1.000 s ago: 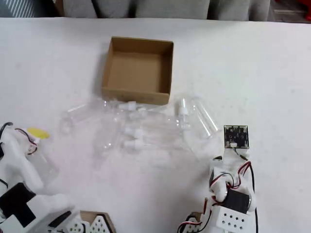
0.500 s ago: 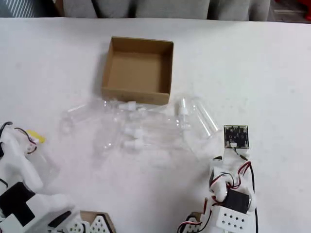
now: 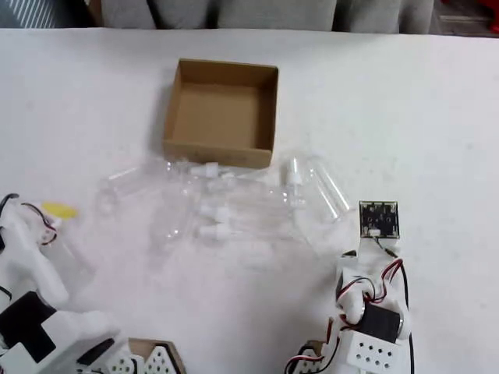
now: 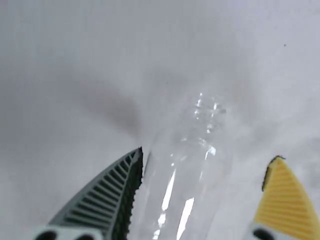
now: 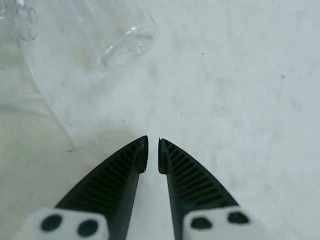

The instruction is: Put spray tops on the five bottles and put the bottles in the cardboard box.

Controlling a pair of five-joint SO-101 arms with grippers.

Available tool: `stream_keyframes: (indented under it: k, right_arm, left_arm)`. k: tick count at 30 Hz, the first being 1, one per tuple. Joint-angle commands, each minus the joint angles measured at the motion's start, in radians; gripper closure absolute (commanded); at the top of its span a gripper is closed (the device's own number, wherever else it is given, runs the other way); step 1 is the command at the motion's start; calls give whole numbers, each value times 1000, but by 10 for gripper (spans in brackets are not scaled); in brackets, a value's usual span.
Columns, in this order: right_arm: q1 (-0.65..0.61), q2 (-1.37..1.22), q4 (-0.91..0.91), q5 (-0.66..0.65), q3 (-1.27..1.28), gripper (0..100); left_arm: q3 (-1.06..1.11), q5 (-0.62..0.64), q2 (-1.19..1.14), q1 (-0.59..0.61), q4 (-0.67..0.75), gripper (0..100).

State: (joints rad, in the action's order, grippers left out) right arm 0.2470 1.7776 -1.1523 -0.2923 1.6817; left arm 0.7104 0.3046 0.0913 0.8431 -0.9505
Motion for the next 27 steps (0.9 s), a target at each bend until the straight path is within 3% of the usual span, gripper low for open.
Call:
stream_keyframes:
  k: [1, 27]
  right_arm:
    - [5, -1, -12, -11, 9, 983]
    - [5, -1, -12, -11, 9, 983]
  left_arm:
    - [-60, -44, 5, -10, 35, 631]
    - [-81, -32, 5, -7, 35, 631]
